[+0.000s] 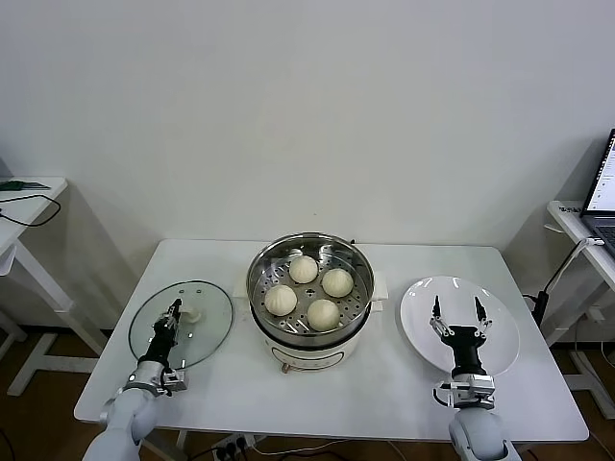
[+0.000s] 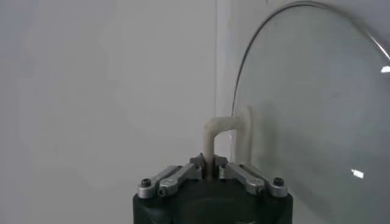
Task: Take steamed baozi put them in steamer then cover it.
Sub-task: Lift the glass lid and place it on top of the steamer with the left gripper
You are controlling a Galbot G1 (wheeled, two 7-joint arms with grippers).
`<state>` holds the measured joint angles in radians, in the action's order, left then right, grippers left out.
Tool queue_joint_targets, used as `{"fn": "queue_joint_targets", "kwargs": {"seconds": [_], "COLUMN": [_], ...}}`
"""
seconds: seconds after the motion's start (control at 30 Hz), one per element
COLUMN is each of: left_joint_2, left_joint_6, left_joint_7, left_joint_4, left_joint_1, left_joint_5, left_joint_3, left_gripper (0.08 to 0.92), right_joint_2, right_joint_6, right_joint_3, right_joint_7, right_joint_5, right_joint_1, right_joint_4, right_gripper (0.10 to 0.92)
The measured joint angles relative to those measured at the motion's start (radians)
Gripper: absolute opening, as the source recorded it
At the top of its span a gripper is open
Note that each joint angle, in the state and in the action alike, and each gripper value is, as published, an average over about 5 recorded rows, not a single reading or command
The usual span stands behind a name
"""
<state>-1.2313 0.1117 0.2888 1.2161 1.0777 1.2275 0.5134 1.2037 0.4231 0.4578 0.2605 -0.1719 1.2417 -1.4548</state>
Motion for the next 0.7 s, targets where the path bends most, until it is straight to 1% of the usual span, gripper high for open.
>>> {"fn": "queue_joint_targets", "kwargs": {"seconds": [0.2,0.37,0.5,0.7], "left_joint_2": [0.018,0.044,0.069,0.101], "left_joint_6": [0.008,-0.007,-0.034,-0.105], "left_joint_7": [-0.007,-0.022,-0.041,-0.087], "left_joint_4": [0.049,0.142,0.255,0.471], "left_joint_1": [0.021,0.051,0.082,0.122], "left_joint_5": [-0.034,-0.078,-0.118,-0.159], "left_joint_3": [0.018,0.046,0.073,0.093], "left_gripper": [0.188,0.188,0.188,0.188], "right_joint_2": [0.005,0.012,0.014,0.018], "right_joint_6": [0.006,0.009,0.009,0.009], "right_joint_3": [0.001,0.001,0.002,0.007], "right_joint_7": [-0.002,-0.004,-0.004,-0.004], "right_joint_5": [0.006,0.010,0.013,0.013], "right_joint_1": [0.001,-0.001,-0.002,-0.001], "right_joint_4": [0.003,0.006,0.005,0.003], "right_gripper": [0.823,0.823,0.823,0.823]}}
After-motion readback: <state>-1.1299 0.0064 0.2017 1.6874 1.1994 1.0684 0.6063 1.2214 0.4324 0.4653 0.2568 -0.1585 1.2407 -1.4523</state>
